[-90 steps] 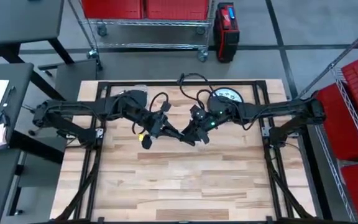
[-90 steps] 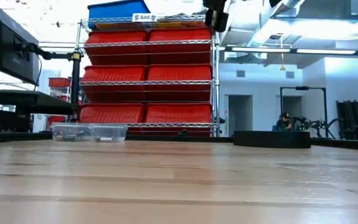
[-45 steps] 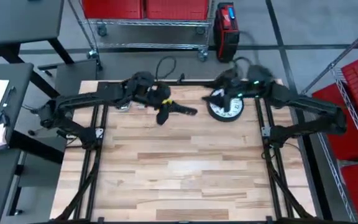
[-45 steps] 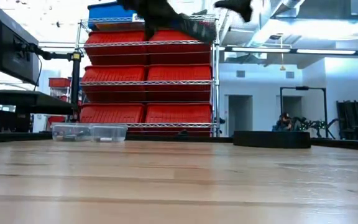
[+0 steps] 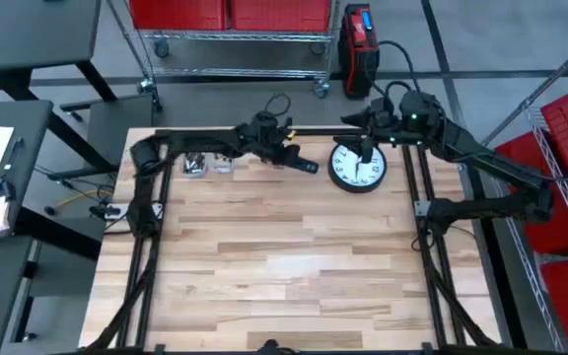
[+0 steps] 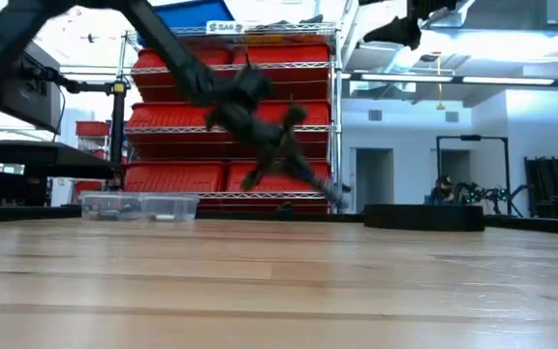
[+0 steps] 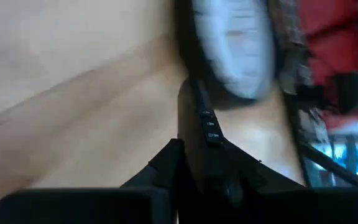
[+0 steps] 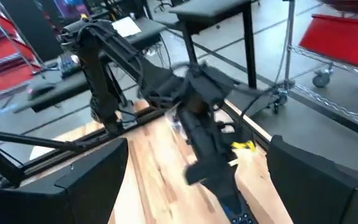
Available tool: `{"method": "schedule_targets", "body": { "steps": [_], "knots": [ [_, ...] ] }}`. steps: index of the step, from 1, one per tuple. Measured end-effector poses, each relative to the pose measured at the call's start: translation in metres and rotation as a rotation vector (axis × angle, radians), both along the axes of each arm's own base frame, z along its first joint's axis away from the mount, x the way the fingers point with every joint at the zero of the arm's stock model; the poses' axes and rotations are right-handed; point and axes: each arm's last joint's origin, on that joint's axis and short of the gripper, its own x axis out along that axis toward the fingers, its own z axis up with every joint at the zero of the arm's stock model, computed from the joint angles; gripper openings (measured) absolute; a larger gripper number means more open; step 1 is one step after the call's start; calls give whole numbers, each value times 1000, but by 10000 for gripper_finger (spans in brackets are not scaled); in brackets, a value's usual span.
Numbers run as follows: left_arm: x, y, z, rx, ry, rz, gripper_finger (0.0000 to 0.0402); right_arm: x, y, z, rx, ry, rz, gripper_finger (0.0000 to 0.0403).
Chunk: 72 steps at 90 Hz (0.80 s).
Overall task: Insert battery
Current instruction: Move the remote to the left of the wall clock on the table
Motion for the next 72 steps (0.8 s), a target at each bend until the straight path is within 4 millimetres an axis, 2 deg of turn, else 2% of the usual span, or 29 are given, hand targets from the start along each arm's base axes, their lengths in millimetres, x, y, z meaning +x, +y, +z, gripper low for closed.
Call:
{"method": "schedule_targets", "body": {
  "steps": [22, 46, 72],
  "knots": [
    [-3, 13, 9, 33, -17, 77, 56, -3, -3, -4, 15, 38, -44, 356],
    [-12, 8, -7, -99, 158, 132, 154, -3, -3, -6, 22, 61, -64, 356],
    [-14, 7, -9, -74, 189, 122, 171, -4, -3, -7, 30, 74, -63, 356]
  ]
}}
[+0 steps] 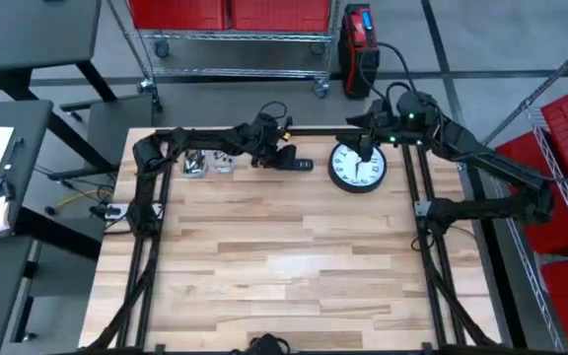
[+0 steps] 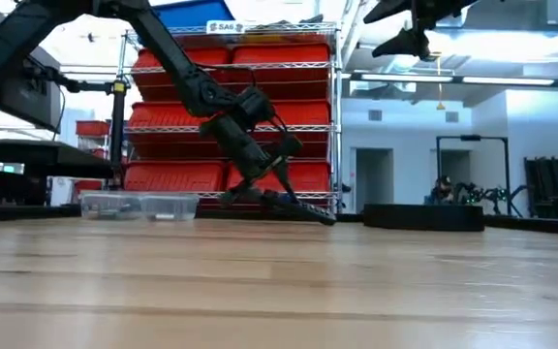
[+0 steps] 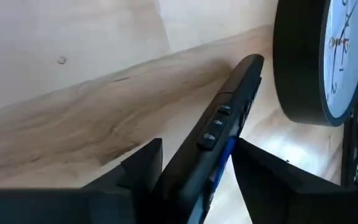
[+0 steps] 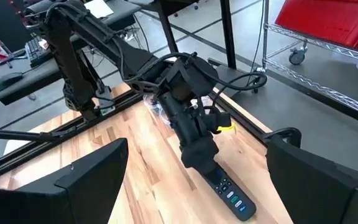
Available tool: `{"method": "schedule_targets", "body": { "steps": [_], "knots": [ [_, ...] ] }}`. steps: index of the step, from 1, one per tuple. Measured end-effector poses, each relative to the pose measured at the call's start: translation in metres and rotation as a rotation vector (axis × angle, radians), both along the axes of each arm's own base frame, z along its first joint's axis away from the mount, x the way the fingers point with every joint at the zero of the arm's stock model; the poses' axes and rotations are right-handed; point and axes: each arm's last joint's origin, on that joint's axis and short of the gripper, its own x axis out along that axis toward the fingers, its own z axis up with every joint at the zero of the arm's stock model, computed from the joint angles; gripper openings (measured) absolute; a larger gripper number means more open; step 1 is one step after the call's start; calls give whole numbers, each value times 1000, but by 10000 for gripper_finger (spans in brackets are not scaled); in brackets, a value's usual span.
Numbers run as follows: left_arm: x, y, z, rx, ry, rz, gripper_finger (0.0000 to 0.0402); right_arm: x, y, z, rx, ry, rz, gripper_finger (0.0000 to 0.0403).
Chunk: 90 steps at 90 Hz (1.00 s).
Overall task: Insert battery
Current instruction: Move the remote to the left of the wall clock on the table
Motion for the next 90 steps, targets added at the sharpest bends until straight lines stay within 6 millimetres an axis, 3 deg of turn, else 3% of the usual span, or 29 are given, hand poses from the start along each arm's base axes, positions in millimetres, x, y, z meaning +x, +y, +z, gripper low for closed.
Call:
{"method": "schedule_targets", "body": {
  "steps": [25, 61, 90],
  "knots": [
    [3, 4, 5, 39, -74, -26, 175, 0, 1, -1, 6, 9, 2, 356],
    [-8, 17, 6, -39, -126, -97, 227, -2, 2, -6, 37, 59, 3, 356],
    [-19, 22, 7, 2, -30, -43, 225, -3, 3, -10, 58, 93, 4, 356]
  ]
}}
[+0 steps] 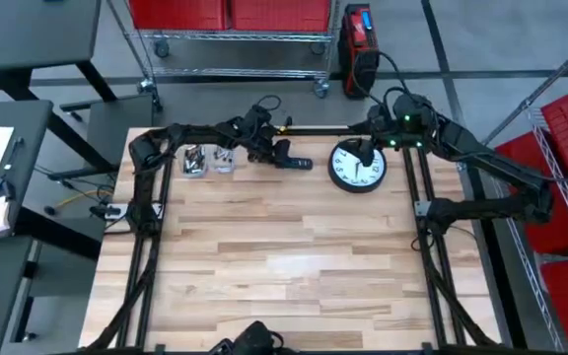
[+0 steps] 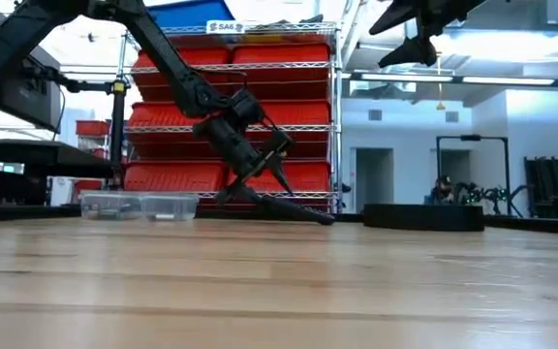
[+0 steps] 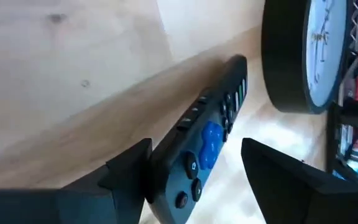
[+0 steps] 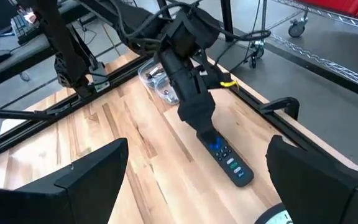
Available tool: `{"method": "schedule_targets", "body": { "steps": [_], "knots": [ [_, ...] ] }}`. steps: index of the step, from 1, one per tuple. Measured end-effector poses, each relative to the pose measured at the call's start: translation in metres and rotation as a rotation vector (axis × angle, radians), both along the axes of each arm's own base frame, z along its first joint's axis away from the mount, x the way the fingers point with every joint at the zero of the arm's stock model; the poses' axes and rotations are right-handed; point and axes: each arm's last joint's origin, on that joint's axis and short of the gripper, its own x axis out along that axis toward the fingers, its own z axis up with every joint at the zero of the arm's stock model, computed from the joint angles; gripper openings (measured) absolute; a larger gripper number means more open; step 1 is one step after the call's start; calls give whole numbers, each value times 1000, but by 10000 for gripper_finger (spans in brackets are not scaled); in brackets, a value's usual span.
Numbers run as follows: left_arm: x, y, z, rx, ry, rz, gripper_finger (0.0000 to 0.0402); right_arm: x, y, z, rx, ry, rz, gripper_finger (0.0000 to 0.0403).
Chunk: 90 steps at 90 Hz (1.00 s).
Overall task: Insert battery
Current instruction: Move the remote to the left of the wall clock on the table, then return to Home Position
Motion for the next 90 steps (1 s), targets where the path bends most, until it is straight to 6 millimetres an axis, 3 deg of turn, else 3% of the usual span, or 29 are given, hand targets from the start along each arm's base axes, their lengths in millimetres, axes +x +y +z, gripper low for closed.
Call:
{"method": "schedule_targets", "body": {
  "steps": [28, 57, 73, 90],
  "knots": [
    [-7, -4, -2, 48, 119, -8, 224, 0, 0, 0, 3, 4, 2, 356],
    [-17, -11, 19, 194, 237, -1, 224, -2, 1, -5, 24, 48, 6, 356],
    [-26, -20, 55, 356, 251, -20, 224, -3, 3, -8, 56, 76, 5, 356],
    [-36, -58, 127, 615, 120, -138, 223, 2, 6, -13, 119, 98, 29, 356]
  ]
}}
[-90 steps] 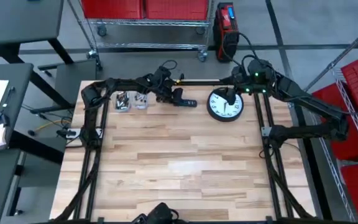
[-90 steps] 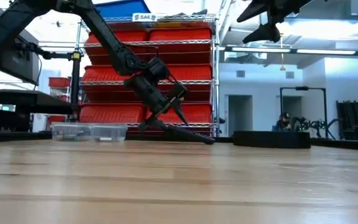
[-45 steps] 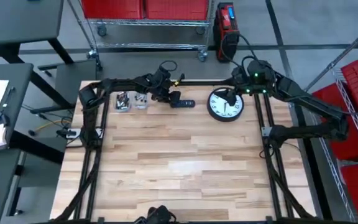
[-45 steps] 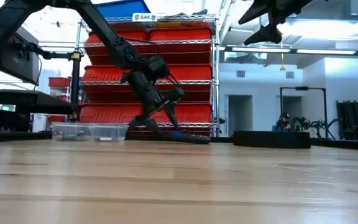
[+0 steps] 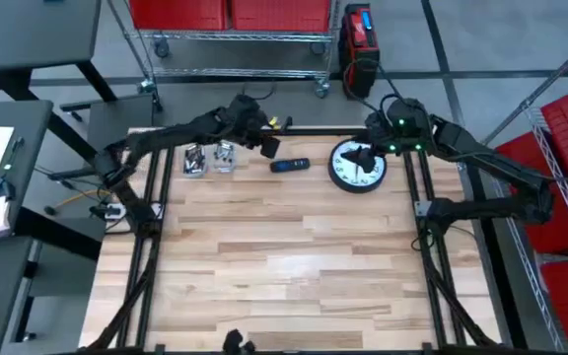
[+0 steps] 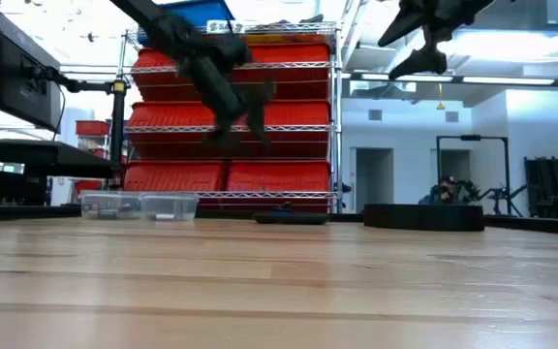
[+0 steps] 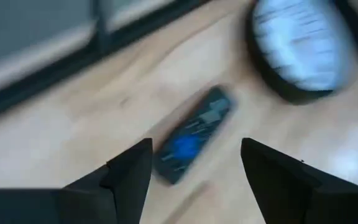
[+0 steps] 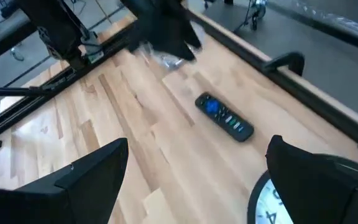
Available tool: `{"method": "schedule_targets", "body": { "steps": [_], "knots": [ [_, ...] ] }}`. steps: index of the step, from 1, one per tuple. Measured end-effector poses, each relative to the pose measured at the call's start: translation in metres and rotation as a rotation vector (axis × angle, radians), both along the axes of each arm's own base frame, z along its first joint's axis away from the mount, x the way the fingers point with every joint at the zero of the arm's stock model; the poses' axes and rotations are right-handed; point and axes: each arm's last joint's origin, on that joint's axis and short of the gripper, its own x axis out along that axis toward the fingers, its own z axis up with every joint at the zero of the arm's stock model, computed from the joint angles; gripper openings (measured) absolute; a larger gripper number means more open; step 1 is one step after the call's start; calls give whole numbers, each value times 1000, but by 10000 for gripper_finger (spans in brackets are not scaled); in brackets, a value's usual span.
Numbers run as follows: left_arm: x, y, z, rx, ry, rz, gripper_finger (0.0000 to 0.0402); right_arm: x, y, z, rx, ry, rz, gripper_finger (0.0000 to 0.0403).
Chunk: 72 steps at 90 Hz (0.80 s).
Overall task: Insert battery
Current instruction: Return to Home Position
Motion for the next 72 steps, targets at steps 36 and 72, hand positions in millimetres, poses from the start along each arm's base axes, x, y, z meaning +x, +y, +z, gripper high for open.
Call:
{"method": "schedule_targets", "body": {
  "steps": [36, 72],
  "knots": [
    [-33, -82, 74, 268, -58, -294, 139, 65, 17, -22, -68, -130, 153, 203],
    [-91, -125, 78, 322, -165, -369, 15, -55, 80, -32, -174, -360, 101, 27]
  ]
}}
